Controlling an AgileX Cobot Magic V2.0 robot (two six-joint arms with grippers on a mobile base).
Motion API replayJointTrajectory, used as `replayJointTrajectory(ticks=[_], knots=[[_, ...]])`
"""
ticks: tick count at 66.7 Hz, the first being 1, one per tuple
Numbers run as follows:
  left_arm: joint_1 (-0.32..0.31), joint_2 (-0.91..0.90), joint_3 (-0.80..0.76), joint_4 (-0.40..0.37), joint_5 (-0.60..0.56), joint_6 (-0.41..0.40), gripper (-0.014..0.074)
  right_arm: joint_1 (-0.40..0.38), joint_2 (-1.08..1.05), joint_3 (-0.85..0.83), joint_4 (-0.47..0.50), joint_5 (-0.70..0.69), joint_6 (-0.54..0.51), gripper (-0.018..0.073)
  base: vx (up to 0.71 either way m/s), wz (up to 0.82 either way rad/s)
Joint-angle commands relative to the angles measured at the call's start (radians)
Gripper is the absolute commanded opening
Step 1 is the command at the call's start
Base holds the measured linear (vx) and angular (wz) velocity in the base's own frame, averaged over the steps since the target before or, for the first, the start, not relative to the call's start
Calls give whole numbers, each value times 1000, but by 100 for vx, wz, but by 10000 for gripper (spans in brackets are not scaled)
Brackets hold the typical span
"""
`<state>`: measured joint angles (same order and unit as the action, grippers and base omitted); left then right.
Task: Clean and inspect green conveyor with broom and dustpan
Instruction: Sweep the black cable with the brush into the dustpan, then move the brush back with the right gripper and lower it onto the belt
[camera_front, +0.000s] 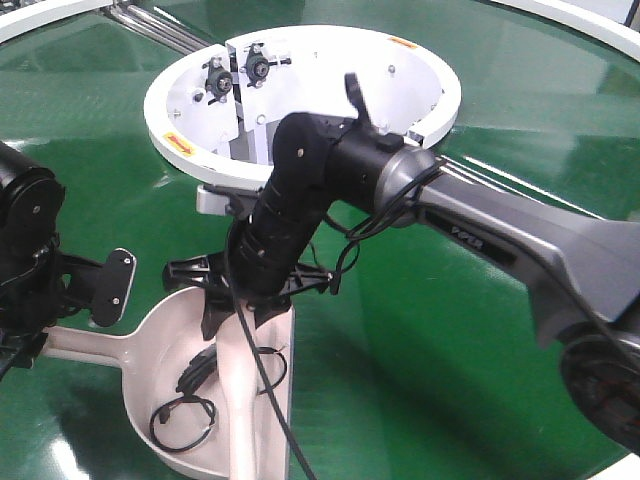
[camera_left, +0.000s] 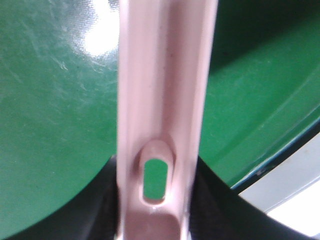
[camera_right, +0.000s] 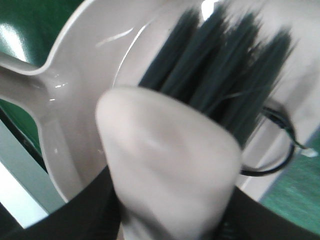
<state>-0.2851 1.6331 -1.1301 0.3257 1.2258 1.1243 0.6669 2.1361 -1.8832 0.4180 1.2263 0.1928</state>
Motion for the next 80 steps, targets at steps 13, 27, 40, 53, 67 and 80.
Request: replayJointTrajectory(ticks=[13,27,40,53,67,80], knots=[[-8,-34,-29,-3,19,-12,-25,-55,-204,89,-11,56,-78,-3,0,0],[-8,-34,-29,-3,19,-12,-25,-154,-333,290,8,56,-193,-3,0,0],[-8,-34,-29,-3,19,-12,-25,-299,-405,415,64,56,-309,-3,0,0],[-8,-34,-29,-3,19,-12,-25,-409,-396,437,84,56,-378,-3,0,0],[-8,-34,-29,-3,19,-12,-24,-468,-333,437,110,56,-409,-3,0,0],[-8,-34,-29,-3,19,-12,-24,-473,-246,437,135,56,-437,-3,0,0]])
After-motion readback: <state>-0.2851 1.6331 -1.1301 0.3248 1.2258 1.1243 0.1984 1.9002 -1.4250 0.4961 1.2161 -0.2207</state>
